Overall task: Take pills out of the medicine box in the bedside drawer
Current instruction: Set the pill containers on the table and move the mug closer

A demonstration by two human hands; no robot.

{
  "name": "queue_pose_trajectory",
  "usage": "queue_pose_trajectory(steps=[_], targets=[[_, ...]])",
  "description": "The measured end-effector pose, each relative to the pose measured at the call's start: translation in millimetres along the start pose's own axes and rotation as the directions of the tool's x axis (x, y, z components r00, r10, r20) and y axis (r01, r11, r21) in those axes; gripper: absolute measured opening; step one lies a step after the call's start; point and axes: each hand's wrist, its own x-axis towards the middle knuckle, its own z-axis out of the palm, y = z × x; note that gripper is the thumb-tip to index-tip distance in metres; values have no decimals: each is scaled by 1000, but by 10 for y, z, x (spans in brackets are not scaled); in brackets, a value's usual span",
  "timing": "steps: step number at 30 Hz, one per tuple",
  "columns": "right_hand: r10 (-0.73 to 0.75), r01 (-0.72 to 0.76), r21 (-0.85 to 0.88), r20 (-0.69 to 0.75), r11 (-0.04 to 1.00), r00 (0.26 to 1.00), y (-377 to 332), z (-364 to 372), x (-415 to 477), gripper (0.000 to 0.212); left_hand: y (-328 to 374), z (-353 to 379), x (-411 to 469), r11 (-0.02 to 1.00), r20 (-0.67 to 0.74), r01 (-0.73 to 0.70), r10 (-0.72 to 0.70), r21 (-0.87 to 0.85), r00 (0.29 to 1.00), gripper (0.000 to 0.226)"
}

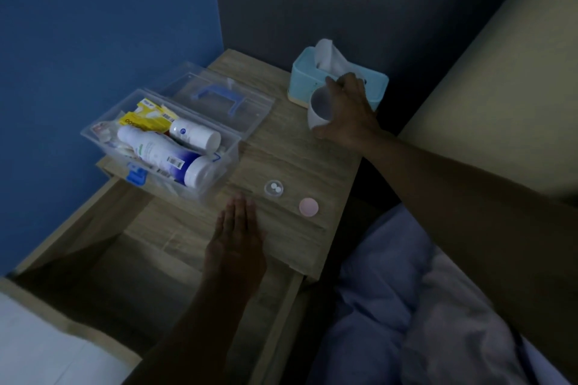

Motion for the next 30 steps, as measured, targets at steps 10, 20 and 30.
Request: queue_pose_trajectory(steps=[10, 20, 30], targets=[[-107, 102, 84, 50, 991, 993, -490, -132, -321, 96, 23, -90, -29, 1000, 29, -17, 18, -21, 999, 68], [-51, 37, 101, 145, 994, 988, -614, -20, -592, 97, 11, -147, -14, 998, 92, -14, 9, 56, 996, 68], [3, -5, 10, 203, 1000, 979, -657, -49, -697, 112, -125, -326, 99, 999, 202, -39, 44, -30, 978, 75]])
